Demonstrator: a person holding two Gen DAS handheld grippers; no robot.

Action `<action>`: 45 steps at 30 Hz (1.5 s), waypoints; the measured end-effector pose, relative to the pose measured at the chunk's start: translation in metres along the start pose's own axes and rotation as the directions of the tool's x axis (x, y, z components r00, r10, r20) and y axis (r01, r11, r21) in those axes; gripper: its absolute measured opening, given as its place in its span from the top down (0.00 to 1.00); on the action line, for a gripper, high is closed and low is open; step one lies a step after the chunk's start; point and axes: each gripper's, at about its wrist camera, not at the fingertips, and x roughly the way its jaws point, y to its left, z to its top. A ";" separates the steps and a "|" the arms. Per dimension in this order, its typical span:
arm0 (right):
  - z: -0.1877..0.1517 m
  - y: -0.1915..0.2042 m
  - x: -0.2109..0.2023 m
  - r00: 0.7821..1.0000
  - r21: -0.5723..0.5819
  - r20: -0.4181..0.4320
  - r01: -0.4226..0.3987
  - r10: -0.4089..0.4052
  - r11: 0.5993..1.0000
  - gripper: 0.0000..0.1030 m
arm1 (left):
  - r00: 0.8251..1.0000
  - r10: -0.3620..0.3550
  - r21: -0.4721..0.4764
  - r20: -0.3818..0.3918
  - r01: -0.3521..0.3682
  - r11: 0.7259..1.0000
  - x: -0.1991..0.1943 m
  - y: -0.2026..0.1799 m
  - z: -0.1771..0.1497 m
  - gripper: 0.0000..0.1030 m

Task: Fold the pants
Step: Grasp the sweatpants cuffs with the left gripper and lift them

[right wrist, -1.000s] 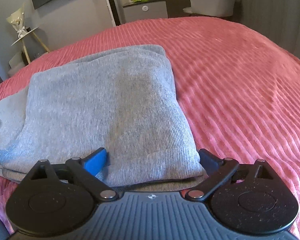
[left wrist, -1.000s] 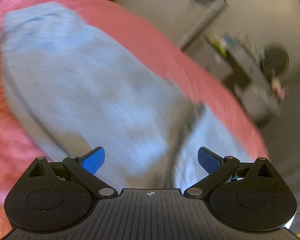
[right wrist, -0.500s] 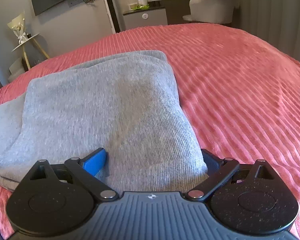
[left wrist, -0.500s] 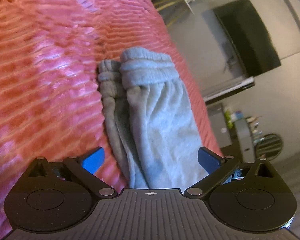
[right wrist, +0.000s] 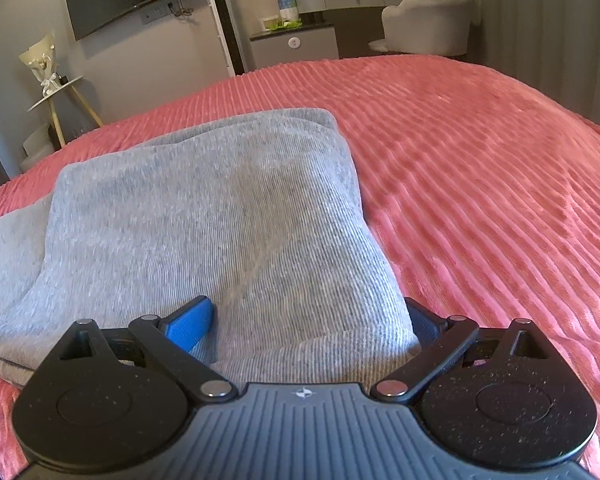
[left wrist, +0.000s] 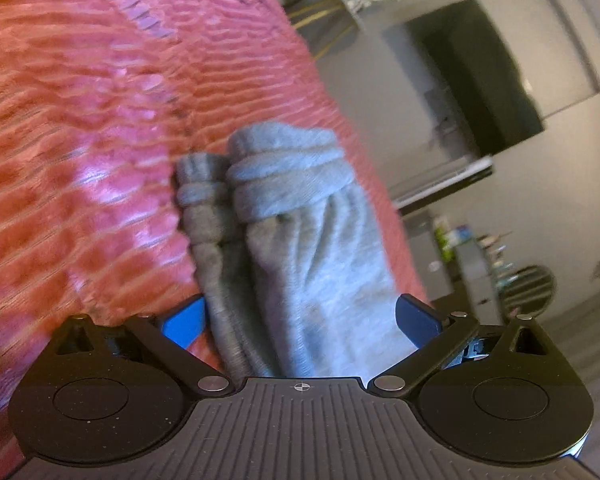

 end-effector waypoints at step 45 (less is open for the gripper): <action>-0.005 0.002 0.005 0.997 -0.038 0.077 -0.009 0.012 0.999 0.05 | 0.999 -0.033 -0.013 -0.027 0.033 0.999 0.030 0.011 0.016 0.76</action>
